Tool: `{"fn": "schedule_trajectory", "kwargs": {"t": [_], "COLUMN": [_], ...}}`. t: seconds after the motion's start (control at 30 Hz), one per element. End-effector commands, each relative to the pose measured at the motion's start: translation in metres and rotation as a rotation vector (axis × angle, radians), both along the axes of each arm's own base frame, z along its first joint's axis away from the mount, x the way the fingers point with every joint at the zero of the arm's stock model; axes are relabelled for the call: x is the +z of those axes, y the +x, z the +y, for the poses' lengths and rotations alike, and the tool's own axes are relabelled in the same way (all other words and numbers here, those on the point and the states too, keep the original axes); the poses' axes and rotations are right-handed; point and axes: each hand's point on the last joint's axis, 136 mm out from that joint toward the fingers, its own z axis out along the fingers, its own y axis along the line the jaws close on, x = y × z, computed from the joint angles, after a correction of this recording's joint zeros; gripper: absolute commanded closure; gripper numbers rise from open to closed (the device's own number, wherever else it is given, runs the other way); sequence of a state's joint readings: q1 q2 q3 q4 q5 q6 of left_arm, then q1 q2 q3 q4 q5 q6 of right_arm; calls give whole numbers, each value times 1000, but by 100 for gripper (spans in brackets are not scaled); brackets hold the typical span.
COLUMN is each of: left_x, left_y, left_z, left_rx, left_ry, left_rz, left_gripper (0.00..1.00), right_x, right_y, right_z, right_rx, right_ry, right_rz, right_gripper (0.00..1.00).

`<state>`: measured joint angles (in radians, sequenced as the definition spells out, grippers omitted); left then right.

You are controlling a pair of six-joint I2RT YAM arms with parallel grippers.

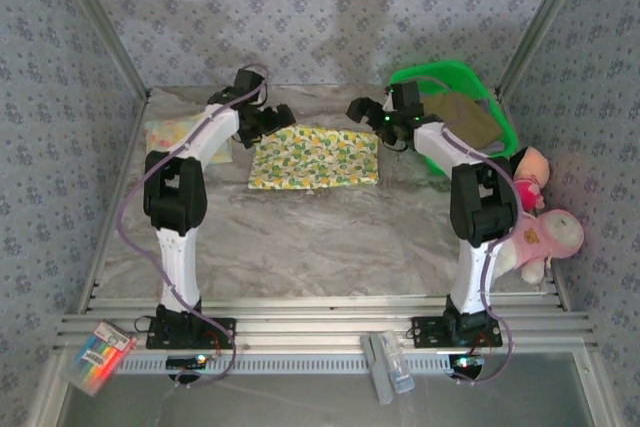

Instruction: Fold and stack the skirts

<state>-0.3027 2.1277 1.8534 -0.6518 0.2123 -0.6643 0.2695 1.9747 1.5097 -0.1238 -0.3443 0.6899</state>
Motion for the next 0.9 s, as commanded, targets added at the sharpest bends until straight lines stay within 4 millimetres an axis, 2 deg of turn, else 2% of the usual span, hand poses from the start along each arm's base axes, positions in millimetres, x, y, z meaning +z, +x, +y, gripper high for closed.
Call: {"fn": "schedule_trajectory", "kwargs": {"t": [0.0,0.13,0.27,0.43,0.5,0.53,0.6,0.67,0.77,0.87], "left_x": [-11,-36,-61,-87,-89,-84,-63,-39,-15,-18], "left_y": [-3,-7,-23,-60,-79,-86,-96,-95,-80,-59], "left_z": [-29,-36,-35,-24,-20,-20,-17,-14,-17,-20], "left_rx": [-63,-68,-62,-23,-8,-8,-15,-21,-38,-31], "left_ry": [-107,-107,-97,-94,-103,-117,-118,-112,-124,-113], "left_rz": [49,101,162,233,260,266,230,171,105,105], "left_gripper": [0,0,0,0,0,0,0,0,0,0], "right_x": [-20,-49,-73,-100,-105,-103,-87,-67,-43,-38], "right_y": [-11,-21,-38,-70,-88,-95,-103,-98,-80,-61], "right_z": [29,43,52,46,43,43,43,41,47,67], "right_rx": [122,181,236,259,275,284,304,305,305,315], "right_ry": [2,-47,-79,-119,-112,-102,-97,-109,-101,-38], "right_rz": [31,90,158,254,296,303,280,226,137,95], "right_gripper": [0,0,0,0,0,0,0,0,0,0]}}
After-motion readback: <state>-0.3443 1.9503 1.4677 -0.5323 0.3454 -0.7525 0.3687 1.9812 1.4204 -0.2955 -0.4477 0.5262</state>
